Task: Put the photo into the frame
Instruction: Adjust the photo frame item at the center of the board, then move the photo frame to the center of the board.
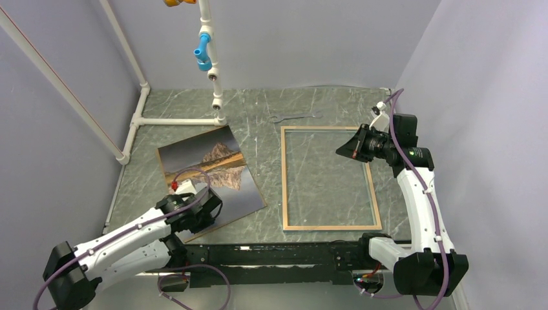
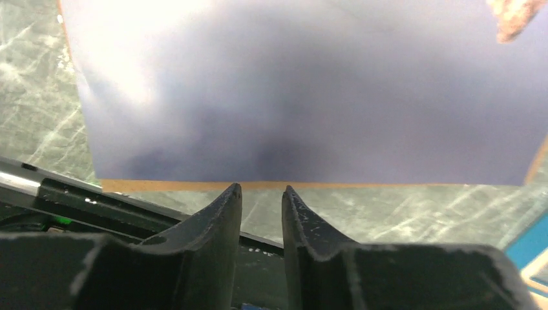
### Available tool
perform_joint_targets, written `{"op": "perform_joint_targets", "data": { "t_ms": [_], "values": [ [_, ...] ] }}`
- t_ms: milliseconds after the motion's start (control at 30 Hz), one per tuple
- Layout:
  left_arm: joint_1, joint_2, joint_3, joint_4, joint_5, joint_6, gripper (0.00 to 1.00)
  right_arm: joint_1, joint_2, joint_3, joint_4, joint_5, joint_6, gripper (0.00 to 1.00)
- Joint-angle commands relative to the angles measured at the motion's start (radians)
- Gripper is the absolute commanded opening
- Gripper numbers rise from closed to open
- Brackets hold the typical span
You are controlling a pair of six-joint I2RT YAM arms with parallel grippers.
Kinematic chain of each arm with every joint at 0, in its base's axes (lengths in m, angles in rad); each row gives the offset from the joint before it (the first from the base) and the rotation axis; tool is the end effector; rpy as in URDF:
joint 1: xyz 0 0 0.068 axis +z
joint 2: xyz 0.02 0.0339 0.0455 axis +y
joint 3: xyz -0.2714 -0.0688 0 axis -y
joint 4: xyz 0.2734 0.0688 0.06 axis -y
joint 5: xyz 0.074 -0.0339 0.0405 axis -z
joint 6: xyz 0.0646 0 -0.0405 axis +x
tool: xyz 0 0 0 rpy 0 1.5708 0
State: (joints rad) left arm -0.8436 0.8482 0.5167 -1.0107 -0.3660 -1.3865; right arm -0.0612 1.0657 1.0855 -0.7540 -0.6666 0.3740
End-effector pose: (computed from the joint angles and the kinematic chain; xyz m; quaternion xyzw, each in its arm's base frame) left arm 0.1163 -0.0959 0.1540 -0.2819 0.9356 -0.0211 0.2117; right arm 0.2554 0.0244 0.3328 0.0567 0.8718 0.3551 0.3326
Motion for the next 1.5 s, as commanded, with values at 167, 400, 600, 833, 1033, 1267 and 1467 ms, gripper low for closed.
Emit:
{"op": "perform_joint_targets", "data": {
  "t_ms": [167, 400, 600, 833, 1033, 1267, 1467],
  "values": [
    [-0.018, 0.066, 0.102, 0.246, 0.037, 0.226, 0.65, -0.003, -0.041, 0.07, 0.016, -0.005, 0.004, 0.0],
    [-0.133, 0.462, 0.418, 0.319, 0.045, 0.391, 0.74, -0.004, -0.08, 0.109, -0.028, 0.108, -0.02, 0.0],
    [-0.192, 0.824, 0.772, 0.295, 0.106, 0.506, 0.7, -0.005, -0.105, 0.155, -0.074, 0.212, -0.042, 0.0],
    [-0.196, 0.992, 0.858, 0.363, 0.2, 0.506, 0.69, -0.005, -0.111, 0.168, -0.097, 0.241, -0.056, 0.0],
    [-0.192, 1.037, 0.839, 0.385, 0.22, 0.503, 0.62, -0.005, -0.112, 0.159, -0.089, 0.228, -0.052, 0.0],
    [-0.179, 1.058, 0.794, 0.405, 0.251, 0.488, 0.41, -0.006, -0.108, 0.154, -0.082, 0.208, -0.047, 0.0],
    [-0.15, 1.031, 0.72, 0.431, 0.265, 0.463, 0.21, -0.005, -0.095, 0.168, -0.087, 0.184, -0.051, 0.0]
  ]
}}
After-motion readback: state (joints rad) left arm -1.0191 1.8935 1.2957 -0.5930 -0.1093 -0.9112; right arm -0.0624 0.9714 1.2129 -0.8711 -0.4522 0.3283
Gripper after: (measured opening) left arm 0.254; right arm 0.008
